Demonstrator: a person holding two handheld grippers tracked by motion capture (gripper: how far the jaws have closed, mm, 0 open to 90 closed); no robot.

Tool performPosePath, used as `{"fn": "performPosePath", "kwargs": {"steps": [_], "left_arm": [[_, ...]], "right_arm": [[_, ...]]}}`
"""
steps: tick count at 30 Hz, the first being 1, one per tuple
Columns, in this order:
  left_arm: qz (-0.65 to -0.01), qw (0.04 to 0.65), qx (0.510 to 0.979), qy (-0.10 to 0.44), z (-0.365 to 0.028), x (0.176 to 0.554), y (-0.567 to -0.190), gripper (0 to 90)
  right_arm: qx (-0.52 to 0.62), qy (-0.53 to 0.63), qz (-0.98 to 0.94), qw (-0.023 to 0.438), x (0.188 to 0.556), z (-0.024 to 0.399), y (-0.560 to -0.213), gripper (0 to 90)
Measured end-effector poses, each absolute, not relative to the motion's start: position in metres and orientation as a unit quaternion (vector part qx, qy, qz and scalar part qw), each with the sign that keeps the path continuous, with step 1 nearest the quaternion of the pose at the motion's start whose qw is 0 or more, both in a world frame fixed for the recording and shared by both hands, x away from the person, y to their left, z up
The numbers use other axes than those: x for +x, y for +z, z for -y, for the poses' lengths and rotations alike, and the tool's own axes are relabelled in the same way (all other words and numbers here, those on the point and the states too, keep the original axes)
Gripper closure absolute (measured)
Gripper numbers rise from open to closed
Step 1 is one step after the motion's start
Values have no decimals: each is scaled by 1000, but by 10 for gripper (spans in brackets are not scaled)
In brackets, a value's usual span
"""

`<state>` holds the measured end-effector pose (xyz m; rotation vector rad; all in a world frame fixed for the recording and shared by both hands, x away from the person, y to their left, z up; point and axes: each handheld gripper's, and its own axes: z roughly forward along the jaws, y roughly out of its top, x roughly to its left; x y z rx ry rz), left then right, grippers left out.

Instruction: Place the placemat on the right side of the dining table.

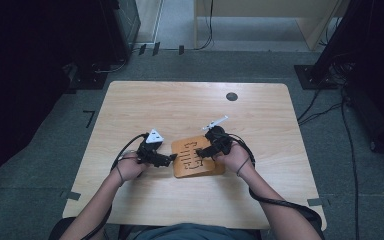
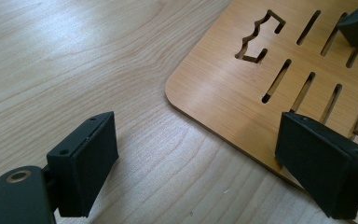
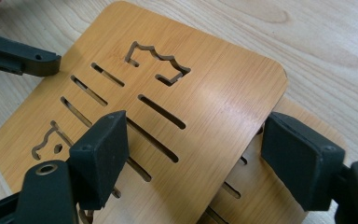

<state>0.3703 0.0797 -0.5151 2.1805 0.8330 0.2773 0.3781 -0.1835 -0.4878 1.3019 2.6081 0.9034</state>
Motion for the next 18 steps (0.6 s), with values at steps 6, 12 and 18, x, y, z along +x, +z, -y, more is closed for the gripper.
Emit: {"fn": "performPosePath", "kwargs": {"steps": [6,12,18], "left_arm": [[-329,388,855,106,-79,370,-515,119],[-328,386,856,105,-79,370,-516,120],[-328,387,855,105,-79,371,-517,111]], "right_arm": [[426,295,-854,42,380,183,-489,222],[430,295,-853,37,380,182,-488,229],[425,290,-856,42,378,180,-485,232]]}}
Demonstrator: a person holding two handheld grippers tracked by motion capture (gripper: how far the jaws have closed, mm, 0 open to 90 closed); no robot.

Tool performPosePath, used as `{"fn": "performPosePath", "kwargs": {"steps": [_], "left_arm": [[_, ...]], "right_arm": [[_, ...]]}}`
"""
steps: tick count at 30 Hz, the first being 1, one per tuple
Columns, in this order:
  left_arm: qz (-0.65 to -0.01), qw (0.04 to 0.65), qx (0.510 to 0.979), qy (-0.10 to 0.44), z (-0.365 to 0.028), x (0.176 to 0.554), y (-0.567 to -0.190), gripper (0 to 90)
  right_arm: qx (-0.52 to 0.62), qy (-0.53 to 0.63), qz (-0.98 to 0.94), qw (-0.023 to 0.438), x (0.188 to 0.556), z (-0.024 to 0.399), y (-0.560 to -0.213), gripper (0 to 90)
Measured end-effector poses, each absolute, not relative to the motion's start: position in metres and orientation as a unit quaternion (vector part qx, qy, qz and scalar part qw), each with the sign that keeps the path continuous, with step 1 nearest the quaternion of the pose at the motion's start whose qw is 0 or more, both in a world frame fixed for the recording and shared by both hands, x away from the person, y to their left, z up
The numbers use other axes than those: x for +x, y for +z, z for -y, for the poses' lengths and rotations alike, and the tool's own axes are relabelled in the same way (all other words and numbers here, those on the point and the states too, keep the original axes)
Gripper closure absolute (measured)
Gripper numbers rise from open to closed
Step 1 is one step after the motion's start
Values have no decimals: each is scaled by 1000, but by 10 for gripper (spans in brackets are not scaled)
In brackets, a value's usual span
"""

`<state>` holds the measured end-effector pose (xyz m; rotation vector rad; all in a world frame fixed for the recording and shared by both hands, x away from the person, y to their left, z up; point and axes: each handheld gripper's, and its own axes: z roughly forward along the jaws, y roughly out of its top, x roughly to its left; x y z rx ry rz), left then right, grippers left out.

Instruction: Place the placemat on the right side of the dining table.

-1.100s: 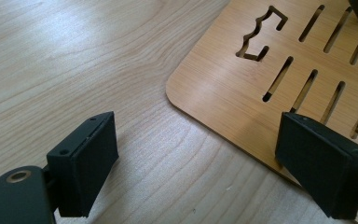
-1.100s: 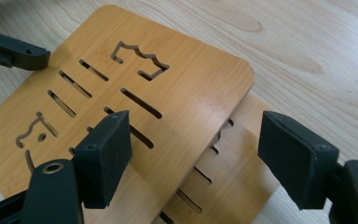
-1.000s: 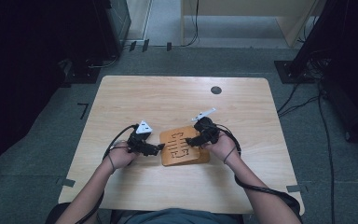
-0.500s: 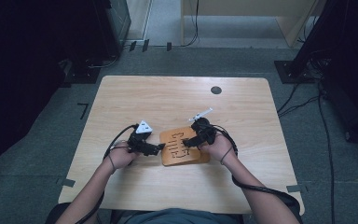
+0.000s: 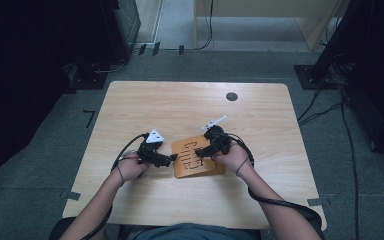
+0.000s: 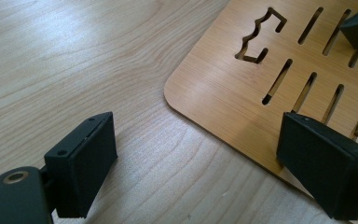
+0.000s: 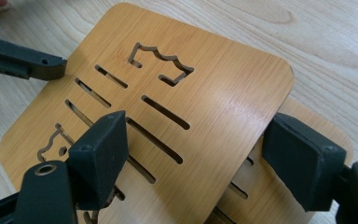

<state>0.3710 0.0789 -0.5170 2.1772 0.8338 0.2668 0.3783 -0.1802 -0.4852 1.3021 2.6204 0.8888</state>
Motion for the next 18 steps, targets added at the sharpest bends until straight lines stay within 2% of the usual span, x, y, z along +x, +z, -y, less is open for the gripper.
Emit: {"fn": "performPosePath", "kwargs": {"steps": [18], "left_arm": [[-327,390,855,102,-79,371,-516,105]], "right_arm": [[415,304,-856,52,370,178,-458,270]]}}
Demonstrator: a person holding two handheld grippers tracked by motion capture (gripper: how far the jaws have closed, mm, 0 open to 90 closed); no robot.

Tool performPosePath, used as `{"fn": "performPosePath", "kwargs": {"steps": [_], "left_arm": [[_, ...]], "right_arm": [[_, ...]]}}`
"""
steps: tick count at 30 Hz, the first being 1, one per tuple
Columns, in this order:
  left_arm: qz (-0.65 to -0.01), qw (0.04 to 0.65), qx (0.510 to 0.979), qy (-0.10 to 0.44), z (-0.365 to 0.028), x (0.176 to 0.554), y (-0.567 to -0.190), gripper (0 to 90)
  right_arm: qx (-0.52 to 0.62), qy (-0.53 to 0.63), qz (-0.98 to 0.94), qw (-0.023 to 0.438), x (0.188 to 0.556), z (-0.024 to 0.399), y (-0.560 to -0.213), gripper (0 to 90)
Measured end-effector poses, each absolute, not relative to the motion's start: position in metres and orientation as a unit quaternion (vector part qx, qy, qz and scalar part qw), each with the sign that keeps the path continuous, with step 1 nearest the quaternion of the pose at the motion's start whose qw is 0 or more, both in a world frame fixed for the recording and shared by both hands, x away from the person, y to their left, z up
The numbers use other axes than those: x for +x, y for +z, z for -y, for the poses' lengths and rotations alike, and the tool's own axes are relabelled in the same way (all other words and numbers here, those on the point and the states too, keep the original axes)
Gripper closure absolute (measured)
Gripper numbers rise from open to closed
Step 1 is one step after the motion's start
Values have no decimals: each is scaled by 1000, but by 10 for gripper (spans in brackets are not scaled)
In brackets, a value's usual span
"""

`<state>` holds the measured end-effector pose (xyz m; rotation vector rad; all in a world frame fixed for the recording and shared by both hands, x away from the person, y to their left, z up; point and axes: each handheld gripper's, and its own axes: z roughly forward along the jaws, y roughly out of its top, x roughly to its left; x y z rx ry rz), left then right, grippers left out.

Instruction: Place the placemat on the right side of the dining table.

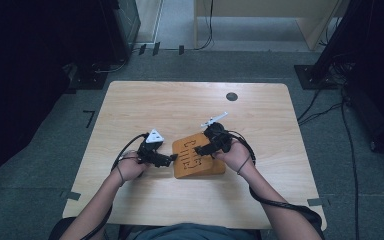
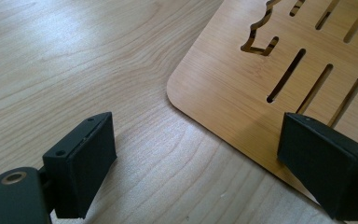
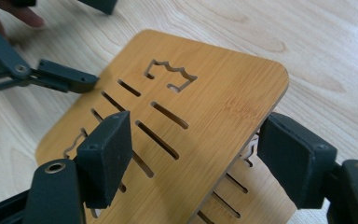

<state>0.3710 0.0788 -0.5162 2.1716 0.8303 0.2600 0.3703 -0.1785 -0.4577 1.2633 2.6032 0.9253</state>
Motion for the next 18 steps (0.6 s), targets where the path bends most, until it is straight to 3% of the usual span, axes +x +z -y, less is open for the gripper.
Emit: {"fn": "performPosePath", "kwargs": {"steps": [12,18], "left_arm": [[-324,384,859,103,-78,370,-517,106],[-304,376,868,115,-73,368,-518,113]], "right_arm": [[405,332,-851,46,360,176,-429,308],[405,355,-843,10,356,175,-414,377]]}}
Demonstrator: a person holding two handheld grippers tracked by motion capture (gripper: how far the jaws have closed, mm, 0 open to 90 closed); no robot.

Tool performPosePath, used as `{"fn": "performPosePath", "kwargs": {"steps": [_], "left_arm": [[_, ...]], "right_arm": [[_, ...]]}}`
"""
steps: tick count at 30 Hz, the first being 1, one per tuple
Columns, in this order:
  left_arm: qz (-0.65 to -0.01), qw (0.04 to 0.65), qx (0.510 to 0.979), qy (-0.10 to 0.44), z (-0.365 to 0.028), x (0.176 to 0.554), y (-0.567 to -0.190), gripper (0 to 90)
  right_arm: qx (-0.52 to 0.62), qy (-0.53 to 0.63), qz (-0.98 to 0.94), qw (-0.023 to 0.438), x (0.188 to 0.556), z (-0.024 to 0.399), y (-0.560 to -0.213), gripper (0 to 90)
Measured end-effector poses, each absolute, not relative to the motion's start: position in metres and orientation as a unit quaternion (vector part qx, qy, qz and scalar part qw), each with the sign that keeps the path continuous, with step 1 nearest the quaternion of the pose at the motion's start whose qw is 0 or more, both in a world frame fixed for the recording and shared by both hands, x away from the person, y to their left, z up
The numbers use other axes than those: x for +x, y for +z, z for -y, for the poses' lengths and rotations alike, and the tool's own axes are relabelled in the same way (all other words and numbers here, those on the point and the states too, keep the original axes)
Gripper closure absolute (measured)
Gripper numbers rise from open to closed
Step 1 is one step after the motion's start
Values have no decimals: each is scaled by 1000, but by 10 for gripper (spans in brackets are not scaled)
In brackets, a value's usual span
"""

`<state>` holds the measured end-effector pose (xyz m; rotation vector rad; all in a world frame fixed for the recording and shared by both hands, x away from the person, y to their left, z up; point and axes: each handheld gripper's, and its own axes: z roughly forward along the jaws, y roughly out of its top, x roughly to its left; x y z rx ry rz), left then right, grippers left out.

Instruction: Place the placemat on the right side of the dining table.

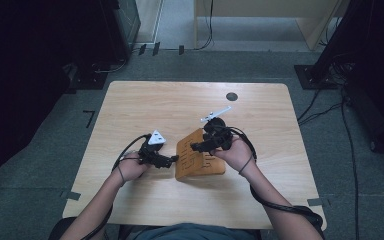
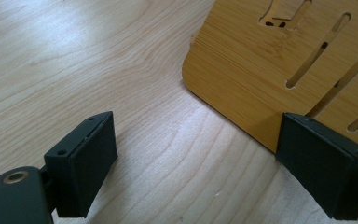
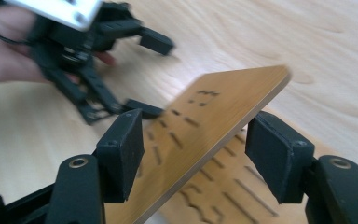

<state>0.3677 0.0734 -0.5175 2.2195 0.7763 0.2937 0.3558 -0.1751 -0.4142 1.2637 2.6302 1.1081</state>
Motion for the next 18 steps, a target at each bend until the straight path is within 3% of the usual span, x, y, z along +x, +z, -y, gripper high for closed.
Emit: {"fn": "performPosePath", "kwargs": {"steps": [6,11,15,18], "left_arm": [[-297,377,869,117,-70,366,-518,115],[-296,379,869,117,-70,366,-519,116],[-295,379,869,117,-70,366,-519,116],[-296,379,869,116,-71,366,-519,116]], "right_arm": [[399,344,-850,-8,353,163,-424,399],[419,331,-845,-15,359,161,-435,486],[393,349,-849,-45,362,162,-439,412],[388,345,-854,-38,362,159,-438,531]]}}
